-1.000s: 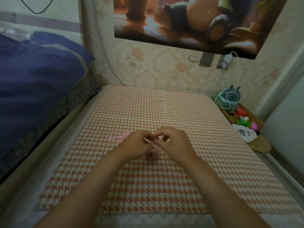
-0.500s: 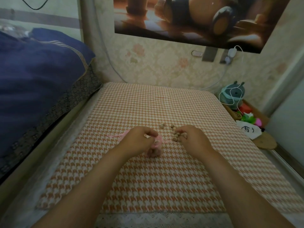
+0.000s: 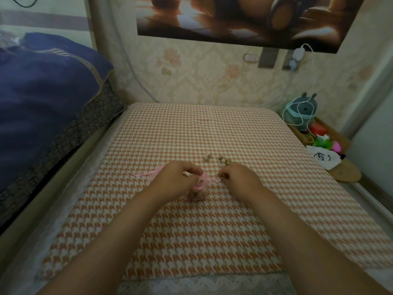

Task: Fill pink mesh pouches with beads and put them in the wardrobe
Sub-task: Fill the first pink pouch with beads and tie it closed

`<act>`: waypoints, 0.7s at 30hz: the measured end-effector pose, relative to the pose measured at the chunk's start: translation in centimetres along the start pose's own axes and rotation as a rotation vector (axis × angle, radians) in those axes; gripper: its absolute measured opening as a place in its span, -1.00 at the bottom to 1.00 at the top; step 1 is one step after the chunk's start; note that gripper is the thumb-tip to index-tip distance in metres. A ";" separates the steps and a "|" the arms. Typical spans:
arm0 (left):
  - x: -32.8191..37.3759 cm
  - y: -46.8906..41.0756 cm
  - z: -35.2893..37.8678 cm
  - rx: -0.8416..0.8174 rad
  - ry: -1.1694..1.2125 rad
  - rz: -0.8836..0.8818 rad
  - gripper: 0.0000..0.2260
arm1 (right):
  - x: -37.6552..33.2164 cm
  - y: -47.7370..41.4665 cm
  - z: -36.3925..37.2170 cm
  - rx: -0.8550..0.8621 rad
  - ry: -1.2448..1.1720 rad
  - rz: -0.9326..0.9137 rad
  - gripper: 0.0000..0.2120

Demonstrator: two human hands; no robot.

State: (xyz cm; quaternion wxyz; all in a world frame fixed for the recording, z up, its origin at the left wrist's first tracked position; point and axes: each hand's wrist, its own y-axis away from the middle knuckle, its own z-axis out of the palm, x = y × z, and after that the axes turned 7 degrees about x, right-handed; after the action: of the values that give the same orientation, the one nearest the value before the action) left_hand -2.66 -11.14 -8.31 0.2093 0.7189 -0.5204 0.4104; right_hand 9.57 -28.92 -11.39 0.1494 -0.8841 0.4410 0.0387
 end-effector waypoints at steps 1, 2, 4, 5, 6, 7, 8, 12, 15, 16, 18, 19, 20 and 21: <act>0.0 0.0 0.0 -0.005 0.005 0.002 -0.81 | -0.1 0.1 -0.2 0.005 -0.009 0.010 -0.80; 0.1 0.0 0.0 -0.007 0.016 0.000 -0.81 | -0.3 0.1 -0.5 0.021 -0.036 0.022 -0.80; 0.2 0.1 0.0 -0.007 0.039 -0.003 -0.82 | -0.8 0.2 -1.6 0.088 -0.140 0.037 -0.80; 0.2 0.1 0.0 -0.008 0.040 0.003 -0.83 | -1.3 0.3 -2.3 0.128 -0.200 0.035 -0.81; 0.2 0.1 -0.1 -0.007 0.036 0.014 -0.83 | -1.9 0.5 -3.0 0.160 -0.260 0.028 -0.81; 0.1 0.1 -0.1 -0.005 0.032 0.026 -0.83 | -2.6 0.7 -3.7 0.187 -0.319 0.013 -0.82; 0.1 0.2 -0.1 -0.004 0.033 0.036 -0.83 | -3.3 1.0 -4.3 0.205 -0.372 -0.007 -0.82; 0.0 0.4 -0.4 -0.007 0.035 0.062 -0.83 | -5.4 2.3 -5.3 0.202 -0.426 -0.123 -0.87; 0.1 0.6 -0.6 -0.013 0.038 0.093 -0.83 | -6.0 2.9 -5.0 0.203 -0.357 -0.199 -0.88; 0.1 0.6 -0.6 -0.019 0.049 0.094 -0.82 | -6.1 2.9 -4.8 0.204 -0.323 -0.214 -0.87; 0.0 0.7 -0.6 -0.032 0.059 0.087 -0.80 | -6.1 2.7 -4.5 0.190 -0.258 -0.227 -0.83; 0.0 0.7 -0.6 -0.037 0.053 0.087 -0.80 | -6.1 2.6 -4.4 0.178 -0.234 -0.224 -0.81; -0.1 0.6 -0.7 -0.039 0.045 0.087 -0.80 | -6.1 2.5 -4.5 0.169 -0.220 -0.217 -0.80; -0.1 0.5 -0.7 -0.039 0.039 0.087 -0.80 | -6.0 2.5 -4.5 0.163 -0.213 -0.204 -0.79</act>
State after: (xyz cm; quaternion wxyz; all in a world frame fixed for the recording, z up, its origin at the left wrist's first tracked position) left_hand -3.43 -10.77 -8.08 0.2154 0.6832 -0.5550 0.4228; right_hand 3.64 -27.03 -6.46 0.2694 -0.9002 0.3325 0.0809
